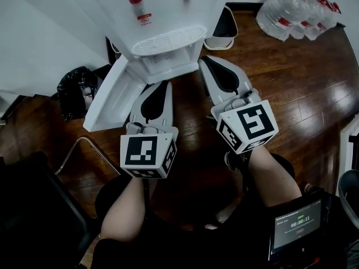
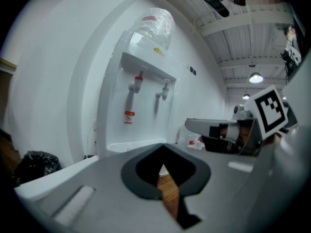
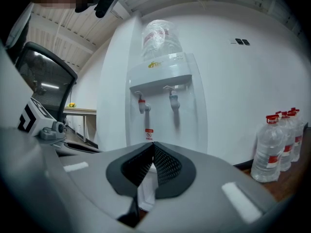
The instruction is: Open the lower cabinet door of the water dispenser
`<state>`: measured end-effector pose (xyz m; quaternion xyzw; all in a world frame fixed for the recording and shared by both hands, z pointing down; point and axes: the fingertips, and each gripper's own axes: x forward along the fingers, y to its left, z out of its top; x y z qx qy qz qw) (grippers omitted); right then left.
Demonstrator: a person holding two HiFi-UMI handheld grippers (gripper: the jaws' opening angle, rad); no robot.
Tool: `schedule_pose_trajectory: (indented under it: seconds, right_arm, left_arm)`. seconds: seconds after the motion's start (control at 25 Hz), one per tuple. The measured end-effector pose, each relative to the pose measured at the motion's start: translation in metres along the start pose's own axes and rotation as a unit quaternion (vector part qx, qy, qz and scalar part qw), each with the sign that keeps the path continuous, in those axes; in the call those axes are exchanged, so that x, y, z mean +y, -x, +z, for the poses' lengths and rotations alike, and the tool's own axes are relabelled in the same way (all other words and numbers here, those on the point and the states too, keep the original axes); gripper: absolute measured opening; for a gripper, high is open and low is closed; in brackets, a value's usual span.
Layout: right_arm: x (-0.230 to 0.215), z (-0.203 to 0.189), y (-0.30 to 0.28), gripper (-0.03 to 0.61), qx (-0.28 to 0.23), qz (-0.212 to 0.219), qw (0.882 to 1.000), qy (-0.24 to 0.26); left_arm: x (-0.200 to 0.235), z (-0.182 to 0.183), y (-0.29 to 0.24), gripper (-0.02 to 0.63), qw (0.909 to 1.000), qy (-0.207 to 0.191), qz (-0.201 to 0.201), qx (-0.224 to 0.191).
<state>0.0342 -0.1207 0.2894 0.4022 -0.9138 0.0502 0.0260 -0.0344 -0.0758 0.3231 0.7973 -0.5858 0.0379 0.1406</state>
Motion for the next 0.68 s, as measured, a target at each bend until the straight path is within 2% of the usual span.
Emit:
schedule_pose_trajectory:
  seconds: [0.68]
  right_arm:
    - [-0.0012,-0.0008,-0.0007,0.005,0.002,0.0,1.0,-0.001]
  left_arm:
    - [-0.0016,0.0007,-0.0001,0.021,1.0,-0.001,-0.004,0.002]
